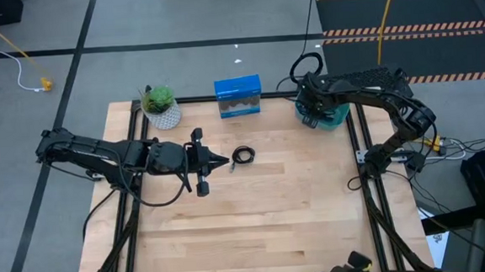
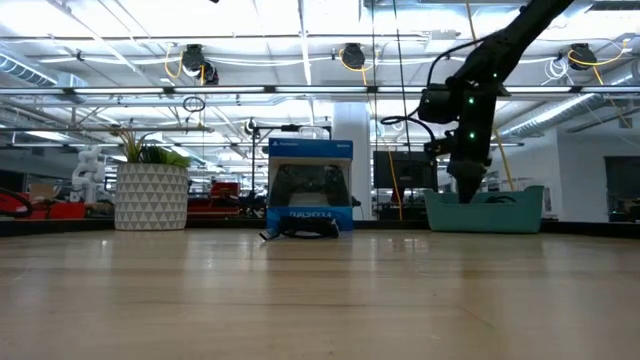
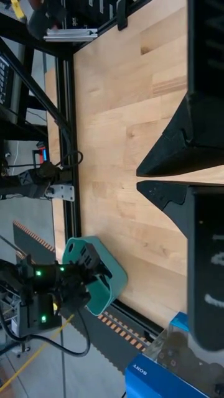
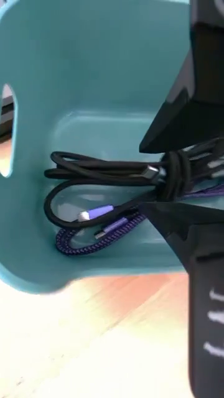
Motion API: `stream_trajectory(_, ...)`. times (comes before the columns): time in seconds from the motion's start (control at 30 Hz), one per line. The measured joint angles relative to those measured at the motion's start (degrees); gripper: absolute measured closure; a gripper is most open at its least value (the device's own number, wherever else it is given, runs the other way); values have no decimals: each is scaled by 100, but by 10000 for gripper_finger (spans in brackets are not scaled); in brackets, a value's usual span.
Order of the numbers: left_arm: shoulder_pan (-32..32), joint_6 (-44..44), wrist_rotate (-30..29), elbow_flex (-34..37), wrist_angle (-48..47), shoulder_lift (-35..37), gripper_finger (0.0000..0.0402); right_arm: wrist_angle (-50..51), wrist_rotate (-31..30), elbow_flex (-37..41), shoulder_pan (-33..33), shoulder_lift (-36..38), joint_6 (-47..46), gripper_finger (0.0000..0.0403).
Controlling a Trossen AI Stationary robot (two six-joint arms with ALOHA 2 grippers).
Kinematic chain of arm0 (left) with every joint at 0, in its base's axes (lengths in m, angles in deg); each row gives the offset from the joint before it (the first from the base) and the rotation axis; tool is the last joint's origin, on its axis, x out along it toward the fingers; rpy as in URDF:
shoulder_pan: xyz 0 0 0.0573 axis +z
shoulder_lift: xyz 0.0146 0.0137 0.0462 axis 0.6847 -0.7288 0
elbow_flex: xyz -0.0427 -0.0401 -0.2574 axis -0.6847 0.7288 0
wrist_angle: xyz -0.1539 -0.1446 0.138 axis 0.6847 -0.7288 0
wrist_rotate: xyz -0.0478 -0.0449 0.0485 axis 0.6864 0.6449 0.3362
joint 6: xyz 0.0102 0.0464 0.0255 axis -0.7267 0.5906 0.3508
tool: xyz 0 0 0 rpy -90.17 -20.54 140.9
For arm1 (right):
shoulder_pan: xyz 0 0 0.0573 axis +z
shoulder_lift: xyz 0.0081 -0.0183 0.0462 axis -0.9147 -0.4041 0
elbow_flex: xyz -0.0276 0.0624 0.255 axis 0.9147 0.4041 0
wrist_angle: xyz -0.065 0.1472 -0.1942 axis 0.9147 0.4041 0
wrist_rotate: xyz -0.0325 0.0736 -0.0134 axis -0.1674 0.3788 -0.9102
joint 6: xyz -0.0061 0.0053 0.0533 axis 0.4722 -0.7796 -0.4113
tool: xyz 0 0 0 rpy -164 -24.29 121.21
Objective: Pick and place USB-C Cables
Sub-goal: Put the black charger cable into the green bin
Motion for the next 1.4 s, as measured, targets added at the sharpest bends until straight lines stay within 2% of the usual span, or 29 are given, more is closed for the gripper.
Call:
stream_trajectory(0.2,0,-65,0,0,0,2,376,218,-450,-84,431,220,-408,264)
stream_trajectory(0.5,-2,-214,0,2,-4,0,376,552,-415,-84,1197,1288,-1446,264)
stream_trajectory(0.73,-2,-301,-4,3,-14,-153,376,600,-224,124,2158,2045,-2207,264)
stream_trajectory(0.9,75,-94,-26,9,142,-495,376,416,8,531,2813,2475,-2208,264)
stream_trajectory(1.03,269,74,37,9,274,-776,376,341,331,768,3092,2773,-1780,264)
stream_trajectory(1.27,773,105,693,9,270,-1229,374,305,344,901,3210,3189,-1568,264)
stream_trajectory(1.4,1005,175,790,7,255,-1545,347,305,342,902,3210,3314,-1475,264)
